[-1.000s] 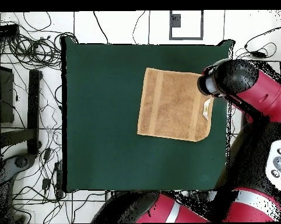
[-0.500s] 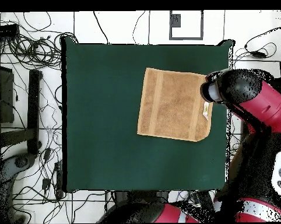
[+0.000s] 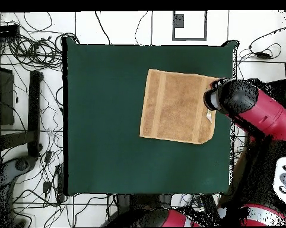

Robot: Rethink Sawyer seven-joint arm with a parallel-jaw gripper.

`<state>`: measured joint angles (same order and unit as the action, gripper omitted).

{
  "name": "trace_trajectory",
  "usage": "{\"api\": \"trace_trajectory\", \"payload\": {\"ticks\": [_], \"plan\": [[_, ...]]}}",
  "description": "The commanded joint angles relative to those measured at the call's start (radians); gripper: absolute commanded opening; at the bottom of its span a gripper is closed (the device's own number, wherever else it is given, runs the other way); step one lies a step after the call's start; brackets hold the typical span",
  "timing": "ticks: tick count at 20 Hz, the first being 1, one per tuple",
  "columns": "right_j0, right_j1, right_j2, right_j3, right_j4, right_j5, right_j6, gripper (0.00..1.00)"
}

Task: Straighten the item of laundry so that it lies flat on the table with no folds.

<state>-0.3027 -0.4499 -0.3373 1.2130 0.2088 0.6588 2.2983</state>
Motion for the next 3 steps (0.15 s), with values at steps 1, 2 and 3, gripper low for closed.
{"api": "trace_trajectory", "payload": {"ticks": [1,2,3], "plan": [[0.006,0.009,0.159,0.155,-0.032,-0.035,-0.017,1.00],[0.006,0.008,0.161,0.154,-0.034,-0.032,-0.020,1.00],[0.005,0.008,0.163,0.153,-0.036,-0.028,-0.024,1.00]]}}
